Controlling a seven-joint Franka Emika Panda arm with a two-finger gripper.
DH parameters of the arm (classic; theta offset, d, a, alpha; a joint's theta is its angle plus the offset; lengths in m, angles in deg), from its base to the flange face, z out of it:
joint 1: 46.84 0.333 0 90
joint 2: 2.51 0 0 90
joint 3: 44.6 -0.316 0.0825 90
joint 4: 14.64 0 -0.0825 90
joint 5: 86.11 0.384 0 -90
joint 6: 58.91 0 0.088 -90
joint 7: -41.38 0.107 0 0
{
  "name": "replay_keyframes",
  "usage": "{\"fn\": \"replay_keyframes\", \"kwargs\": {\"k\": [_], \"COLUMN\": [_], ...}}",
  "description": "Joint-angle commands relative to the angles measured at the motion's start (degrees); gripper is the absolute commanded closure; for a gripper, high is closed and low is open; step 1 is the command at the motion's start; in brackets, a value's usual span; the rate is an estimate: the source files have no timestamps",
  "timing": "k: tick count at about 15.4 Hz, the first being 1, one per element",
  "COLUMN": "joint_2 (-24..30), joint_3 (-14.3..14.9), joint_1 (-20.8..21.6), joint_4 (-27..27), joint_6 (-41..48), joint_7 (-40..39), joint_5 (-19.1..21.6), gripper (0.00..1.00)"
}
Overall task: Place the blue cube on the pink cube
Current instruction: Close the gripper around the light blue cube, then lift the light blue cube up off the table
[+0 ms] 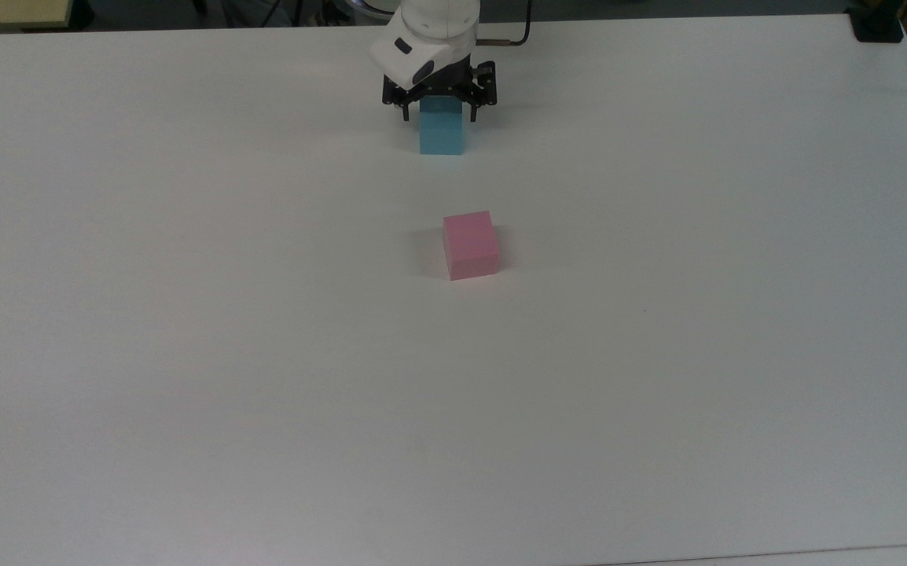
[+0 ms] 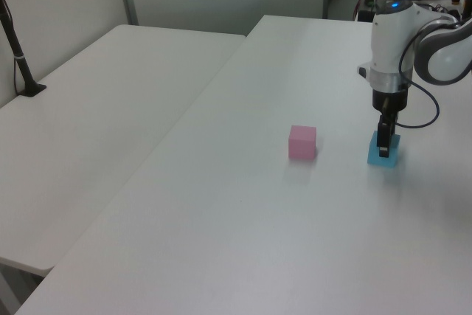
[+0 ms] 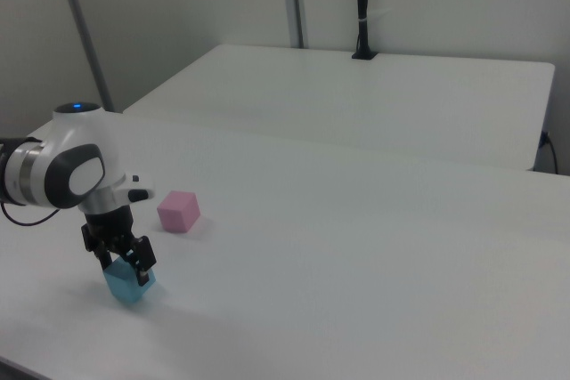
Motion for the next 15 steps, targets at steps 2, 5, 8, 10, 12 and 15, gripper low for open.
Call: {"fn": "replay_keyframes", "kwargs": {"k": [2,5,8,10,12,15], "joint_2": [1.0,1.1,1.3,2.5,2.6,2.2], "joint_3": [0.3,0.3,0.2,0.3,0.3,0.3], "joint_1": [0.8,0.8,0.8,0.8,0.8,0.8], "joint_4": [3.3,3.2,2.9,0.7,-2.9,-9.5], "joint_6": [-3.9,-4.5,-5.2,-2.4,2.9,9.9], "joint_7": [1.0,1.0,0.9,0.4,0.4,0.2], "joint_5": [0.3,0.3,0.3,0.0,-0.9,-1.2], "gripper": [0.08,0.43,0.74,0.78,0.77,0.76]}}
